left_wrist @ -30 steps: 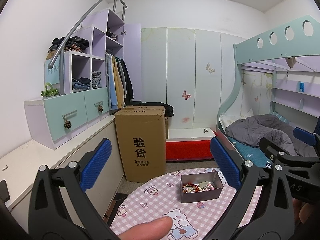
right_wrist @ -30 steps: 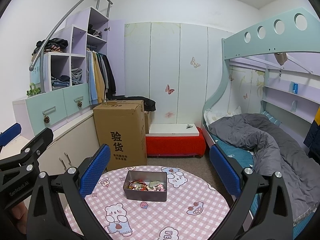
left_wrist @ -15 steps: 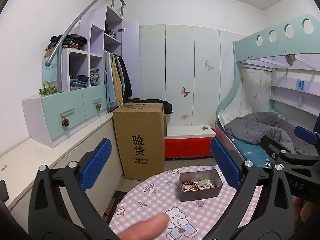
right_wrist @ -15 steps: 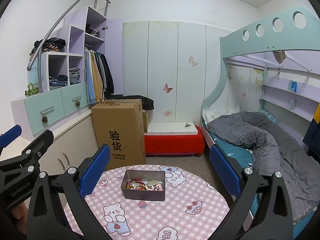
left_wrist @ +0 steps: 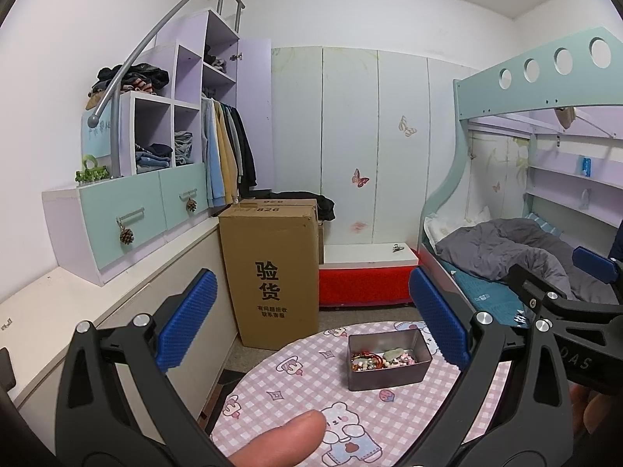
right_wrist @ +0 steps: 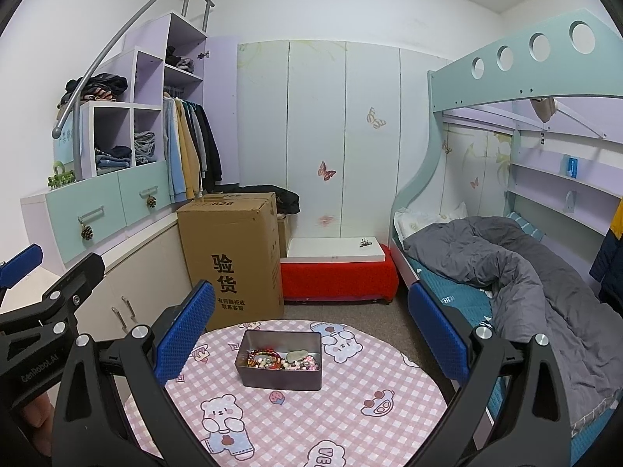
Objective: Organize jewelry
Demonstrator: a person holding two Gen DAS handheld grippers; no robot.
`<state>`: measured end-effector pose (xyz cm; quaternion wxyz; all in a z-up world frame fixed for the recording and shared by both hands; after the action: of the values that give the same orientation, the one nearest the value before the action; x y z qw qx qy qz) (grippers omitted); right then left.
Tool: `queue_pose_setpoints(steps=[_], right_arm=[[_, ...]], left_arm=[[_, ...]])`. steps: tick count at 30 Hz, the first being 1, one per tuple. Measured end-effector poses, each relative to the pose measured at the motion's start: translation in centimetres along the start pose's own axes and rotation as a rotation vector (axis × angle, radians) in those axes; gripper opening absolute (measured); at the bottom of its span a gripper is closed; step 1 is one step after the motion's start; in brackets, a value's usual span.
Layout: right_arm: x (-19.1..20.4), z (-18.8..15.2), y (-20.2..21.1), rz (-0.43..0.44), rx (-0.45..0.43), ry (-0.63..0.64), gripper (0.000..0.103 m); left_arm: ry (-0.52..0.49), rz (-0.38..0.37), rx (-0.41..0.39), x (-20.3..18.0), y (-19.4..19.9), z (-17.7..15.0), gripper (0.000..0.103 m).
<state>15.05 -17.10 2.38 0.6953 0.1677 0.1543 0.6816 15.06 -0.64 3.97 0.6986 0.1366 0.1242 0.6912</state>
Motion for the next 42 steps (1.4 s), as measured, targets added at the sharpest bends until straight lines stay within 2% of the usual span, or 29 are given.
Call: queue_pose_setpoints(steps=[26,35,42], right_arm=[[0.03,-0.04,-0.03,0.001,0.001,0.001,0.096],[-0.07,-0.24,-0.15,0.001,0.006,0.003,0.096],[-0.25,-0.65,-0.36,0.001,0.013,0.001,0.096]], left_arm=[[-0.005,0.008,0.003,0.46,-0.45,-0.41,0.097],[-0.002,-0.002,0.019,0.32,-0.72,-0.65,0.097],[-0.021,-0.030,-0.004,-0.09,-0.37,-0.51,0.097]])
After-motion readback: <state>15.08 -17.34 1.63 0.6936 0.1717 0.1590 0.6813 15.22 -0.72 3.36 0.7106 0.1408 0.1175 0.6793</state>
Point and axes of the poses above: each gripper's, at about its wrist camera, not at the fingertips, and y roughly against the way its jaws point, x to its left, z to its top, the point moved 9 cm from there along -y, roughly the way its jaws point, and after that the axes turned 8 degrees about x, right-handed, at the moved point
